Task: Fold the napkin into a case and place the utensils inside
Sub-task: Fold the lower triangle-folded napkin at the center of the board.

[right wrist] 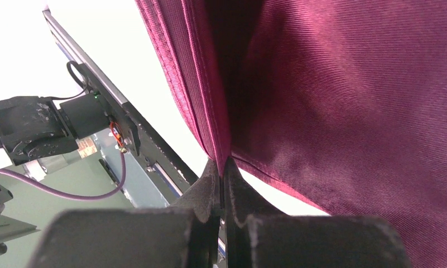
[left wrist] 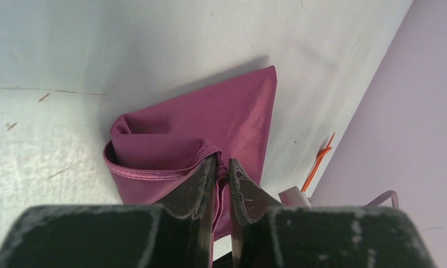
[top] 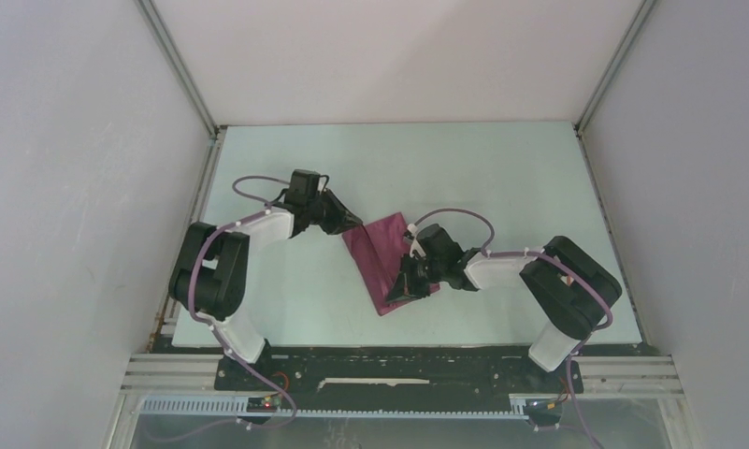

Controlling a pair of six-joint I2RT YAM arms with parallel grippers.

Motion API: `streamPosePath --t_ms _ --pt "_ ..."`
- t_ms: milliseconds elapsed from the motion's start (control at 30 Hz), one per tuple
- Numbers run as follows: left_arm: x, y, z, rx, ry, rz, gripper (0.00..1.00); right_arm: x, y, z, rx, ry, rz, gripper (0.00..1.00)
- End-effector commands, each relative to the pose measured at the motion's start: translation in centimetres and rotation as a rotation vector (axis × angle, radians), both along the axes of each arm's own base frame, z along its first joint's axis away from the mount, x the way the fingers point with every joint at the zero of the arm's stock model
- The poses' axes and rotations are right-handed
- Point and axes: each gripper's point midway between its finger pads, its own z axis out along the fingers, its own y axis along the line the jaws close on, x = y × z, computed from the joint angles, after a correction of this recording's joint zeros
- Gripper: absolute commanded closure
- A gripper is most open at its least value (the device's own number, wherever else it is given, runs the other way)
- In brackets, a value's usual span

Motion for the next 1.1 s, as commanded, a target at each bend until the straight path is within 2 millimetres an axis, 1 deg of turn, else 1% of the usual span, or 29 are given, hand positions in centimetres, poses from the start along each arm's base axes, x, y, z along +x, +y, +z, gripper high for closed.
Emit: streamPosePath --t_ms 0,233,467,633,833,967,1067 --pt "1.2 -1.2 0.4 0.013 -0.010 -0.012 0.82 0.5 -0.3 0.5 0.023 -0.026 -0.004 1.00" --pt "1.8 -2.0 -0.8 0.023 0.014 -0.025 0.83 0.8 -1.4 -0.3 -0.004 -0.028 -0.015 1.00" --pt "2.2 -2.8 -1.6 0.019 0.030 -0.048 0.84 0.8 -1.4 -0.6 -0.004 -0.030 -0.003 1.00" --pt "2.3 -3.2 -2.0 0.019 0.037 -0.062 0.84 0.8 -1.4 -0.6 -0.009 -0.038 -0.002 0.96" --pt "2.1 -3.5 -3.0 0.028 0.057 -0.076 0.85 0.7 -1.7 0.4 -0.038 -0.066 0.007 0.77" --pt "2.2 -4.0 -3.2 0.026 0.058 -0.091 0.85 0.7 -2.3 1.0 -0.086 -0.094 0.012 0.61" --pt "2.2 -4.2 -3.3 0.025 0.057 -0.100 0.85 0.6 -3.1 2.4 -0.141 -0.151 0.035 0.52"
